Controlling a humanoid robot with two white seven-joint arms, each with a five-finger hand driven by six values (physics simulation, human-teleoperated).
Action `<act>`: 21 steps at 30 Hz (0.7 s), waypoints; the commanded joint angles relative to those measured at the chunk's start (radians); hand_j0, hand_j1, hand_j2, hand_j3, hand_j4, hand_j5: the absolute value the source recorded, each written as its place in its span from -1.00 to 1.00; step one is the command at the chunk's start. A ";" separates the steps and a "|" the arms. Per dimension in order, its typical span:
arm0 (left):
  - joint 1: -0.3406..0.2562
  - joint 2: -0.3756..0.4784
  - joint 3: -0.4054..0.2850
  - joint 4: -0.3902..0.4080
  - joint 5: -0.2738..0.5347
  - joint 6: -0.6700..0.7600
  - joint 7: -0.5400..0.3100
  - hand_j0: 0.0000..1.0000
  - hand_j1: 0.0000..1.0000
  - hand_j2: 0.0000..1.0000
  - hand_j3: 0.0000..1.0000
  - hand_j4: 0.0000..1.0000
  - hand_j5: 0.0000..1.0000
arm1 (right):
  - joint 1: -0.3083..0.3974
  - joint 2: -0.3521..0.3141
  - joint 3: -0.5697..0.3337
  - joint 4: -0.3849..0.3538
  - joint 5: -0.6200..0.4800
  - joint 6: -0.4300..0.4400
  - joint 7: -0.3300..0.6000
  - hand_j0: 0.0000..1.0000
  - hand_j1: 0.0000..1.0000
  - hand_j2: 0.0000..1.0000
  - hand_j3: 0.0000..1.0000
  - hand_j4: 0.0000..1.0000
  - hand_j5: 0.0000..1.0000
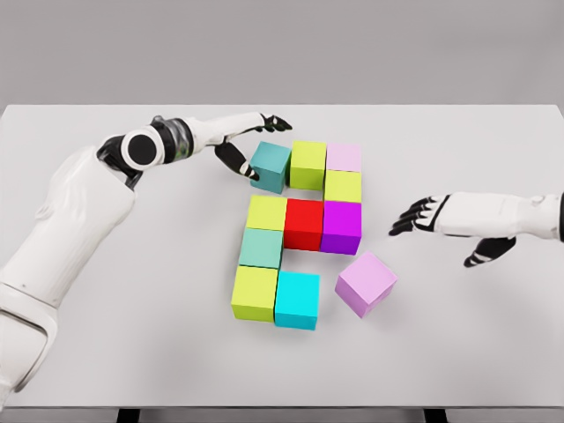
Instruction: Assemble the squares on the desktop into the number 2
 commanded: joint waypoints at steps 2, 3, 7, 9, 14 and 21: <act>-0.002 -0.014 -0.002 0.048 -0.001 -0.034 0.000 0.85 0.85 0.85 0.85 0.85 0.85 | -0.002 -0.010 -0.016 -0.052 0.058 0.003 0.000 1.00 1.00 1.00 1.00 1.00 1.00; -0.003 -0.014 -0.002 0.051 -0.001 -0.039 0.000 0.85 0.85 0.85 0.85 0.85 0.85 | 0.000 -0.010 -0.014 -0.056 0.058 0.003 0.000 1.00 1.00 1.00 1.00 1.00 1.00; -0.002 -0.026 -0.002 0.051 -0.004 -0.059 0.000 0.85 0.85 0.85 0.85 0.85 0.85 | 0.009 -0.012 0.000 -0.102 0.082 0.003 0.000 1.00 1.00 1.00 1.00 1.00 1.00; -0.003 -0.026 -0.001 0.051 -0.004 -0.086 0.000 0.84 0.84 0.84 0.84 0.84 0.84 | 0.009 -0.012 0.013 -0.109 0.095 0.003 0.000 1.00 1.00 1.00 1.00 1.00 1.00; -0.005 -0.028 -0.001 0.065 -0.004 -0.090 0.000 0.84 0.84 0.84 0.84 0.84 0.84 | 0.009 -0.009 0.030 -0.127 0.098 0.003 0.000 1.00 1.00 1.00 1.00 1.00 1.00; -0.006 -0.043 0.002 0.089 -0.003 -0.149 0.000 0.84 0.84 0.84 0.84 0.84 0.84 | 0.006 -0.003 0.040 -0.142 0.098 0.003 0.000 1.00 1.00 1.00 1.00 1.00 1.00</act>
